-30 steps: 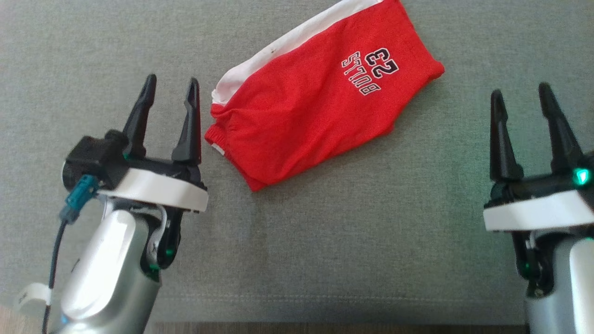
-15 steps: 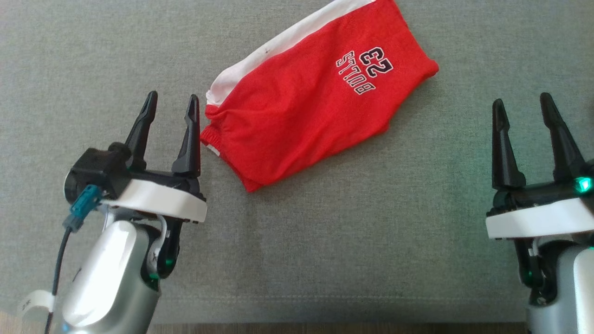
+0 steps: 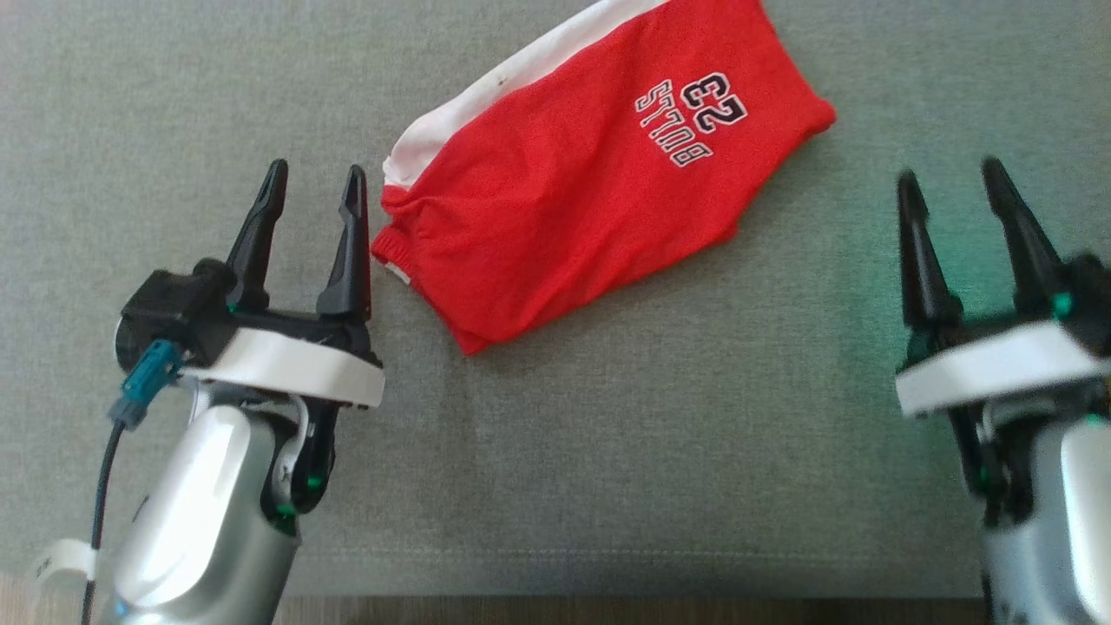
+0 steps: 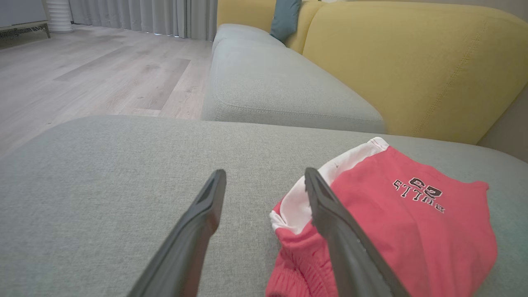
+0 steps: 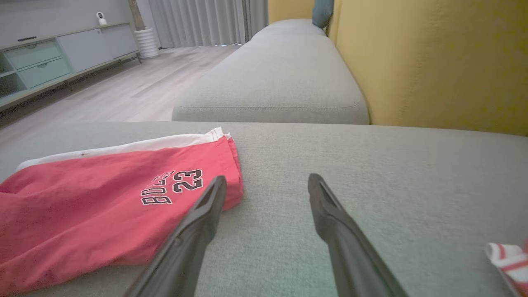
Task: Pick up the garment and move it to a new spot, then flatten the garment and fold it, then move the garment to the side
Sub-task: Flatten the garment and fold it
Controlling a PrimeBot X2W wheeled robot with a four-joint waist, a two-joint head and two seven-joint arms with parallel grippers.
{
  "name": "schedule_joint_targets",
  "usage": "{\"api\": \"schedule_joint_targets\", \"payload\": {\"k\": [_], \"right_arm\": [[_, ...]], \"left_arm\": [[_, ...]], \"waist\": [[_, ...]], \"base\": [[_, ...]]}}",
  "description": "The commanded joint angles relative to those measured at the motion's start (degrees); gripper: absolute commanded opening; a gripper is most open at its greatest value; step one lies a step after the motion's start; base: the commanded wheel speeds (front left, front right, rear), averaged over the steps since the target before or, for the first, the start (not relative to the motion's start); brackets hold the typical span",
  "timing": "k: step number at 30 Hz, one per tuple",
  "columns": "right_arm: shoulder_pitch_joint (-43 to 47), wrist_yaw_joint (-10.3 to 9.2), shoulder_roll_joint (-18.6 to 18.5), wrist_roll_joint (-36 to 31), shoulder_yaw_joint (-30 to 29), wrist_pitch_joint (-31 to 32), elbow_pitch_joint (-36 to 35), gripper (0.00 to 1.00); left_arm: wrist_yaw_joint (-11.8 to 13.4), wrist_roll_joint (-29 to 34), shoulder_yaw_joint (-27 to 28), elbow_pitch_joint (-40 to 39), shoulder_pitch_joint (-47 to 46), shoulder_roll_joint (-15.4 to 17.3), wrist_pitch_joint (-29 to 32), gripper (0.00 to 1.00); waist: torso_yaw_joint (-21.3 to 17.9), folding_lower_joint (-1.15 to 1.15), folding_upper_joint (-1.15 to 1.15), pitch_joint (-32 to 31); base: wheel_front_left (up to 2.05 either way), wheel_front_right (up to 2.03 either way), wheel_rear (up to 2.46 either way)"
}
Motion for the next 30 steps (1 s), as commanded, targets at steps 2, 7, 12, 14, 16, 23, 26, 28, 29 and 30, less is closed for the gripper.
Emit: {"api": "schedule_joint_targets", "payload": {"k": [2,7,12,14,16,23,26,28,29,30], "right_arm": [[-5.21,-0.04,-1.80,1.59,2.36,1.99,0.92,1.00],[-13.75,-0.04,-3.62,4.08,5.90,8.21,8.95,1.00],[-19.69,-0.04,-4.13,4.52,7.30,16.08,16.50,1.00],[-20.41,-0.04,-3.99,4.44,7.13,17.36,17.44,1.00],[-21.36,-0.04,-3.81,4.02,7.08,20.21,19.09,1.00],[-21.29,-0.04,-2.65,5.15,7.56,24.68,20.08,0.00],[-19.73,-0.04,-2.47,5.52,6.87,23.55,18.97,0.00],[-15.99,-0.04,-1.89,5.89,5.19,20.78,16.84,0.00],[-14.22,-0.04,-1.66,5.98,4.48,19.87,15.96,0.00],[-12.26,-0.04,-1.52,5.86,3.79,18.94,15.04,0.00]], "left_arm": [[-0.51,0.56,1.87,-2.04,-2.54,0.66,-0.29,1.00],[-1.26,1.02,1.45,-1.82,-4.06,0.03,-0.29,1.00],[-1.80,1.38,1.94,-1.34,-4.60,-0.66,-0.29,1.00],[-1.86,1.50,2.02,-1.33,-4.56,-0.86,-0.29,1.00],[-2.01,1.73,2.25,-1.27,-4.38,-1.21,-0.29,1.00],[-2.85,2.48,2.92,-0.69,-4.08,-2.46,-0.29,1.00],[-3.32,2.89,3.07,-0.38,-3.87,-2.81,-0.29,1.00],[-3.62,3.22,3.15,0.25,-3.29,-3.11,-0.29,1.00],[-3.71,3.29,3.09,0.62,-3.07,-3.21,-0.29,1.00],[-3.79,3.38,2.99,1.00,-2.86,-3.31,-0.29,1.00]], "waist": [[0.68,0.00,0.00,1.38],[1.99,0.00,0.00,3.10],[3.14,0.00,0.00,3.59],[3.38,0.00,0.00,3.59],[3.74,0.00,0.00,3.55],[4.55,0.00,0.00,3.31],[4.73,0.00,0.00,2.68],[4.70,0.00,0.00,1.38],[4.73,0.00,0.00,0.80],[4.73,0.00,0.00,0.12]], "base": [[0.00,0.00,0.00],[0.00,0.00,0.00],[0.00,0.00,0.00],[0.00,0.00,0.00],[0.00,0.00,0.00],[0.00,0.00,0.00],[0.00,0.00,0.00],[0.00,0.00,0.00],[0.00,0.00,0.00],[0.00,0.00,0.00]]}}
